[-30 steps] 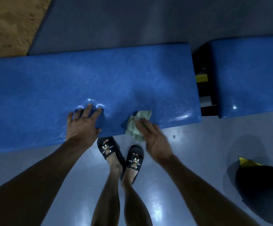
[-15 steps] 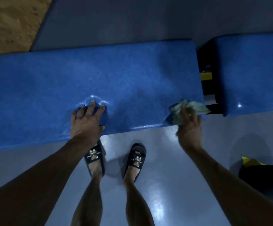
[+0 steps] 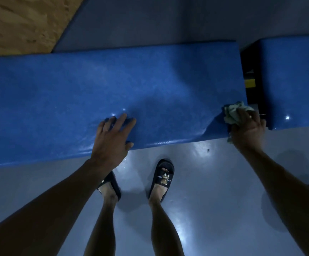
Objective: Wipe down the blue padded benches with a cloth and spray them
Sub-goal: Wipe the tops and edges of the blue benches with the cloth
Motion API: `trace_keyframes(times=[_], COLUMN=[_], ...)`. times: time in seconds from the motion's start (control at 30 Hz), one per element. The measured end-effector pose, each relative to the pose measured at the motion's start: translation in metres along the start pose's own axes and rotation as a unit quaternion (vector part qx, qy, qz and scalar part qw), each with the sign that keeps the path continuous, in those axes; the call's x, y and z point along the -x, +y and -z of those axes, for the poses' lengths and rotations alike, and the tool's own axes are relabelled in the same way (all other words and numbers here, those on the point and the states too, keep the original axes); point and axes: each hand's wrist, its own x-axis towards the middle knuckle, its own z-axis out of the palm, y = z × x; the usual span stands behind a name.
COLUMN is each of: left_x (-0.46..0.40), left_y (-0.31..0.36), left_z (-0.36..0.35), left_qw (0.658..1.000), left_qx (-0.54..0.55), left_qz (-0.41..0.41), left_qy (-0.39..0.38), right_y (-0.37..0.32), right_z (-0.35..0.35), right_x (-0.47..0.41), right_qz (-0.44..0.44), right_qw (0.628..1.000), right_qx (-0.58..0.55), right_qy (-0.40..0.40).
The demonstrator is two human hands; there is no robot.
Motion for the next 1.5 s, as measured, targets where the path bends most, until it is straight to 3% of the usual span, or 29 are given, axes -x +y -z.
trace_keyframes(times=[0.1,0.2,0.33,0.4,0.47,0.53,0.6,0.67,0.73,0.8,0.9,1.0,1.1,1.27,1.33,1.4,1.5], left_x=[0.022,0.041,0.053,0.056,0.057,0.055,0.050,0.048,0.048,0.049,0.049,0.047,0.047,0.046,0.047,0.048,0.048], left_y=[-0.021,-0.047,-0.076,-0.086,-0.093,-0.097,-0.101,-0.105,-0.108,-0.109,-0.110,-0.112,-0.115,-0.119,-0.121,-0.121,-0.121], left_z=[0.002,0.005,0.007,0.007,0.006,0.007,0.007,0.007,0.005,0.004,0.003,0.003,0.004,0.001,0.000,-0.003,-0.004], left_qw=[0.999,1.000,0.999,0.998,0.998,0.998,0.998,0.998,0.998,0.998,0.998,0.998,0.999,0.998,0.998,0.998,0.997], left_qx=[0.013,0.006,-0.005,-0.005,-0.012,-0.008,0.000,0.005,0.009,0.010,-0.001,-0.004,0.000,0.002,0.008,0.017,0.025], left_qz=[-0.031,0.006,0.051,0.059,0.058,0.055,0.055,0.052,0.044,0.037,0.030,0.019,0.020,0.020,0.019,0.020,0.023], left_qy=[0.038,0.019,-0.004,-0.005,-0.005,0.000,0.007,0.022,0.035,0.042,0.056,0.052,0.046,0.053,0.059,0.063,0.067], right_y=[-0.025,-0.079,-0.180,-0.216,-0.223,-0.201,-0.160,-0.114,-0.083,-0.084,-0.142,-0.228,-0.283,-0.224,-0.182,-0.146,-0.128], right_z=[-0.014,-0.044,-0.079,-0.083,-0.079,-0.072,-0.062,-0.045,-0.027,-0.028,-0.060,-0.096,-0.106,-0.083,-0.064,-0.043,-0.026], right_x=[0.015,0.051,0.118,0.143,0.143,0.119,0.085,0.053,0.037,0.036,0.061,0.121,0.173,0.120,0.084,0.057,0.045], right_qz=[-0.054,-0.044,0.069,0.169,0.279,0.332,0.288,0.150,0.020,-0.047,-0.084,0.007,0.148,0.400,0.351,0.196,0.021], right_qw=[0.998,0.998,0.993,0.976,0.946,0.928,0.947,0.983,0.997,0.996,0.996,1.000,0.985,0.909,0.932,0.979,0.998], right_qx=[-0.030,-0.032,-0.078,-0.104,-0.103,-0.075,-0.024,0.014,0.032,0.054,0.025,-0.029,-0.077,-0.016,-0.018,-0.038,-0.060], right_qy=[-0.007,-0.027,-0.060,-0.094,-0.130,-0.150,-0.137,-0.102,-0.068,-0.053,-0.032,0.008,-0.048,-0.115,-0.094,-0.043,-0.006])
